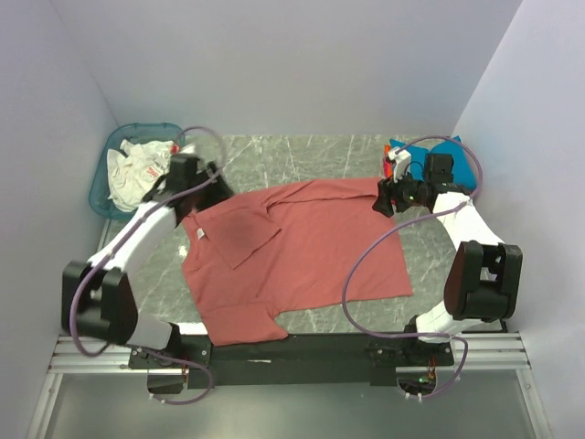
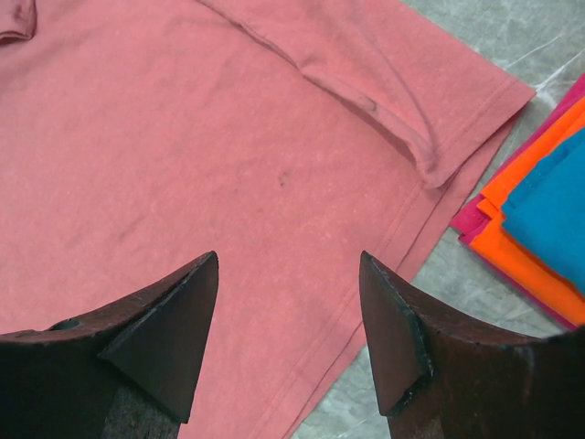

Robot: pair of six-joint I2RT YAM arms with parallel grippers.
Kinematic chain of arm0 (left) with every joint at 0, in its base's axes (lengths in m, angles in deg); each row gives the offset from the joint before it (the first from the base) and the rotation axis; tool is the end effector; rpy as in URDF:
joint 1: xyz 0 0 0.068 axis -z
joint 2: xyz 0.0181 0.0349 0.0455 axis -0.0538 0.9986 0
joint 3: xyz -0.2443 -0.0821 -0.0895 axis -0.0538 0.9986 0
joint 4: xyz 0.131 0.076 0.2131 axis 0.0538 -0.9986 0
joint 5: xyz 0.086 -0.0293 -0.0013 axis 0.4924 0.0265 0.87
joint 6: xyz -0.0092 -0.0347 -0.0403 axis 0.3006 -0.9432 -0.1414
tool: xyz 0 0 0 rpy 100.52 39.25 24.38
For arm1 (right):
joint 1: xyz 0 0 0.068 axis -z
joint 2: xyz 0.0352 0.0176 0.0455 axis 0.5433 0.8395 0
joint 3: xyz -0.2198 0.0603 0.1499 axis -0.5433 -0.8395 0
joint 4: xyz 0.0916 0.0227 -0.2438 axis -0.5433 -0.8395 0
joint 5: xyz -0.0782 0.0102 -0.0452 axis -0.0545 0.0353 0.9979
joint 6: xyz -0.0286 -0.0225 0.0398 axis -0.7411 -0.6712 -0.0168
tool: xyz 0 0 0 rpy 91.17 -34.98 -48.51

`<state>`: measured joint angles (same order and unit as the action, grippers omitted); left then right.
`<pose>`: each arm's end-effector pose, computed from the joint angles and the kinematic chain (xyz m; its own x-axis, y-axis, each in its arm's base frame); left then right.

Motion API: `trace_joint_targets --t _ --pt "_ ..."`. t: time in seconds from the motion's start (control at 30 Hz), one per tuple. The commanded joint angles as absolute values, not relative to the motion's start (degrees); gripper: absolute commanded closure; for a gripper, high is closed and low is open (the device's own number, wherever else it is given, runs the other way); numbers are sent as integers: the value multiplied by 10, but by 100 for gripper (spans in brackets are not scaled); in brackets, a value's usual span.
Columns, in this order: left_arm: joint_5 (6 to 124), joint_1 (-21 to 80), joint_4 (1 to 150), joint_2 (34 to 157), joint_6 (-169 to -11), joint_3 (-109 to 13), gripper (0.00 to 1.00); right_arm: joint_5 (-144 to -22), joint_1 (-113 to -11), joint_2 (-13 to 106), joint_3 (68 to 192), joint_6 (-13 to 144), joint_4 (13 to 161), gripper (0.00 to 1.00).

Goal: Fold and stack the t-shirts
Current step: Fold the tshirt

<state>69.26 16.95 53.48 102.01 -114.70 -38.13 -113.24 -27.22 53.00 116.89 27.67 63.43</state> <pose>0.3089 -0.0788 0.2774 -0.6761 -0.4359 -0.5940 -0.1293 0.8639 -0.4868 0.3238 -0.0101 0.2510 -0.4760 -0.3586 -0.8030 -0.6656 0.7437 0.0624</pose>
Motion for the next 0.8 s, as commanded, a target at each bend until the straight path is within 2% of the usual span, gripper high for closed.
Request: trace_joint_targets --t 0.0,0.57,0.77 --pt "689 116 607 989 -1218 -284 35 -1130 -268 531 1191 280 634 30" --pt "726 57 611 1038 -1257 -275 36 -1028 -267 607 1210 279 584 32" --pt "732 47 610 1088 -1260 -324 41 -1040 -265 606 1195 284 586 32"
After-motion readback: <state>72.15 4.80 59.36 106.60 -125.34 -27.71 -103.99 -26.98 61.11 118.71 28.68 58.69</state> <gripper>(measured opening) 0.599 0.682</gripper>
